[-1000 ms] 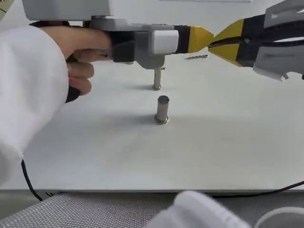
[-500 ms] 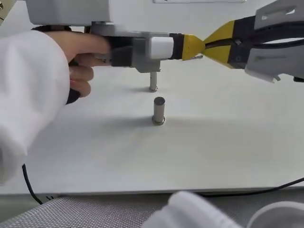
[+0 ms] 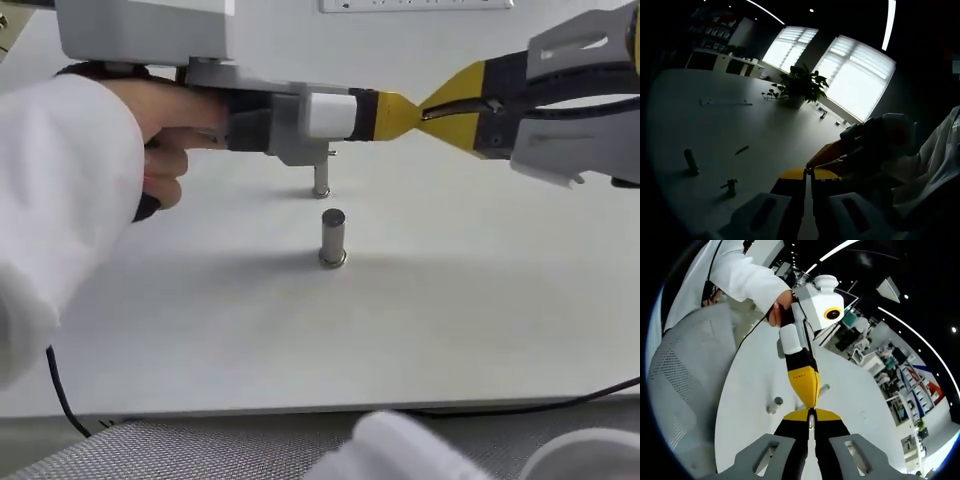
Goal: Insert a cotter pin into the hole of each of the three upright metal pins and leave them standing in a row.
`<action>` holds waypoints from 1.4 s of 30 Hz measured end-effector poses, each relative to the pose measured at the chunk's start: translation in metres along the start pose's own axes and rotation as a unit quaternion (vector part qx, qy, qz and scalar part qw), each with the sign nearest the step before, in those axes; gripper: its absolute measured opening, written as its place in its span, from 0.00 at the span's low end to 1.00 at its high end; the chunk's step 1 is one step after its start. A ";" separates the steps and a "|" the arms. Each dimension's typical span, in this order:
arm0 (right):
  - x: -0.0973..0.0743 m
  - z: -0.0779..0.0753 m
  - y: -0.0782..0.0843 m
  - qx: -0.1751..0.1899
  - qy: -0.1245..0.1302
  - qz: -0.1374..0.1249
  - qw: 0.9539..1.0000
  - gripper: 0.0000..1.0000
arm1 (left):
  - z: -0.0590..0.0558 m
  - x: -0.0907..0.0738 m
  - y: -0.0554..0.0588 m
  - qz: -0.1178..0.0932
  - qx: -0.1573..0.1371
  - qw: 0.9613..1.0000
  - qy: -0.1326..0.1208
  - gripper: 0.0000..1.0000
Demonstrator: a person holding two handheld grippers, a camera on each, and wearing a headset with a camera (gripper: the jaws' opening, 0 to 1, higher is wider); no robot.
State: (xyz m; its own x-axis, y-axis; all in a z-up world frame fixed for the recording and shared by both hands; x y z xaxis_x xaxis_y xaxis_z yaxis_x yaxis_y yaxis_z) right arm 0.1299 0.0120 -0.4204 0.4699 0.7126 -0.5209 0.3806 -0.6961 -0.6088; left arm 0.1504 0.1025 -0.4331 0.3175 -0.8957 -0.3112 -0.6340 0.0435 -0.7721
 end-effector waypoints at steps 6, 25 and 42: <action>0.001 0.005 0.001 -0.004 -0.008 0.000 1.000 0.00 | 0.001 0.002 0.004 0.013 -0.019 1.000 -0.006 0.01; 0.006 0.009 0.029 0.200 -0.078 -0.052 0.975 0.12 | 0.006 -0.006 0.009 0.039 0.105 0.994 -0.015 0.00; 0.011 0.028 0.032 0.253 -0.134 -0.074 0.955 0.00 | -0.014 -0.006 0.022 0.069 0.229 0.970 0.047 0.00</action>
State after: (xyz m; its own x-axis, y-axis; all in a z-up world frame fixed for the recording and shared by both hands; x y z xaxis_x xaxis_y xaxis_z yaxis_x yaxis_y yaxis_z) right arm 0.1245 -0.0005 -0.4626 0.1951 0.8438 -0.4999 -0.0391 -0.5026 -0.8636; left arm 0.1248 0.1024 -0.4400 0.1726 -0.9032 -0.3930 -0.2791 0.3378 -0.8989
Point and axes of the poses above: the centre of the closed fingertips' face, and the gripper's own axes: x roughly forward along the fingers, z roughly to its left, y roughly out of its underside, the point moved 6 cm from there along -x, roughly backward along the fingers, and after that the axes turned 3 degrees about -x, right-handed, at the moved point
